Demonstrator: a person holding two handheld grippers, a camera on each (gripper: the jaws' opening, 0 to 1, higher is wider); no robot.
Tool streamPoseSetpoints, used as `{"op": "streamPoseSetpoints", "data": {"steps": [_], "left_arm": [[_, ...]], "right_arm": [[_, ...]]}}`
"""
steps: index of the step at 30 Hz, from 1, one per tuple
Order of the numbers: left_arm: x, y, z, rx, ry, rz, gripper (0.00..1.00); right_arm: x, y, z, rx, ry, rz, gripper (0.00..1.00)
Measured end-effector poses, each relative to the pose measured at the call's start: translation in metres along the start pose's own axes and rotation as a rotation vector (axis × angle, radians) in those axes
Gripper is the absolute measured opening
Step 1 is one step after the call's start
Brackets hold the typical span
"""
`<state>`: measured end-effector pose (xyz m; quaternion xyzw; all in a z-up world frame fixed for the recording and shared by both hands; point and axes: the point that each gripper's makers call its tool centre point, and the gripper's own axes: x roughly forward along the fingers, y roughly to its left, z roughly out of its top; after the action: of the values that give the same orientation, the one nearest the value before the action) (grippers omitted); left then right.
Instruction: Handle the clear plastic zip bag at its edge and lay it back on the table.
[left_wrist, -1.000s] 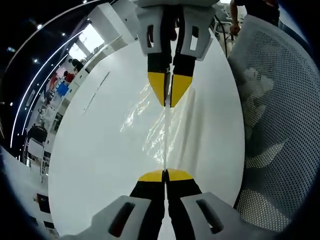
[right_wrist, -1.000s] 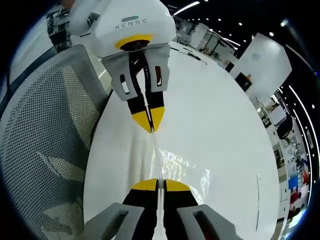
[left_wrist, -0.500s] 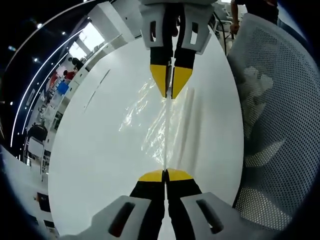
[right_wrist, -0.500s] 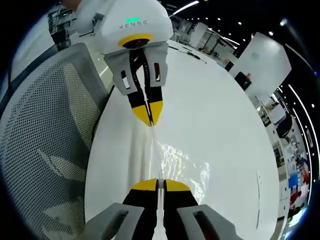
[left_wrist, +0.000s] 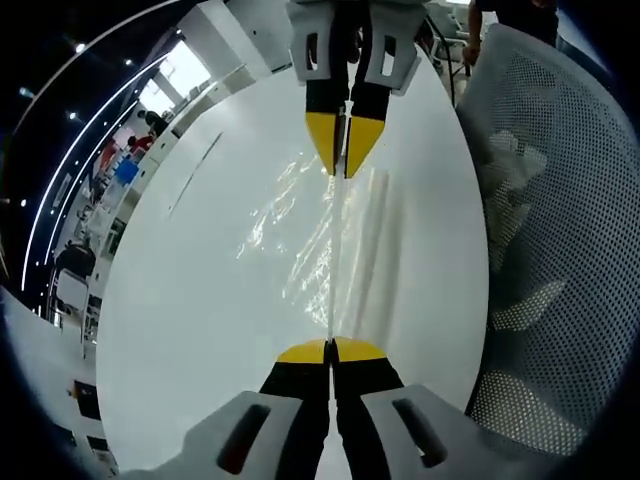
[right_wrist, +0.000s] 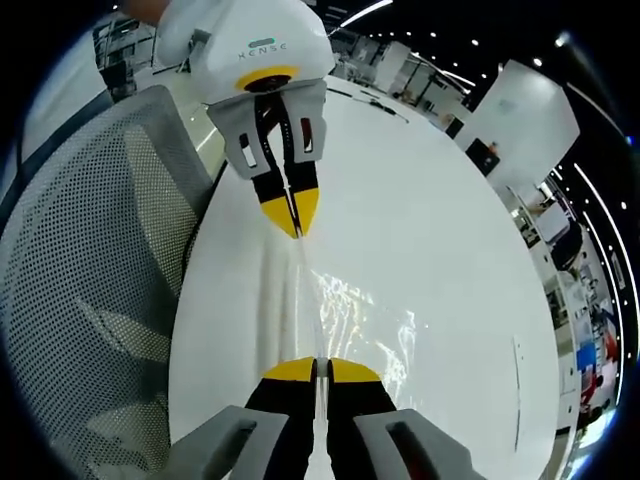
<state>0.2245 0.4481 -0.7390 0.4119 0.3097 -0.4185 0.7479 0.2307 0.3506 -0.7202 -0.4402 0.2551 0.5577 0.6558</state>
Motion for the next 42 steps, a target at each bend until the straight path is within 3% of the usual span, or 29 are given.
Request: {"op": "streamPoseSetpoints", "data": {"steps": [22, 42], "left_arm": [[-0.003, 0.001, -0.010, -0.014, 0.018, 0.003, 0.00], [-0.006, 0.003, -0.009, -0.020, 0.020, 0.008, 0.00]], "right_arm": [[-0.005, 0.002, -0.003, 0.010, 0.006, -0.003, 0.00], [-0.008, 0.000, -0.005, 0.014, 0.007, -0.006, 0.00]]}}
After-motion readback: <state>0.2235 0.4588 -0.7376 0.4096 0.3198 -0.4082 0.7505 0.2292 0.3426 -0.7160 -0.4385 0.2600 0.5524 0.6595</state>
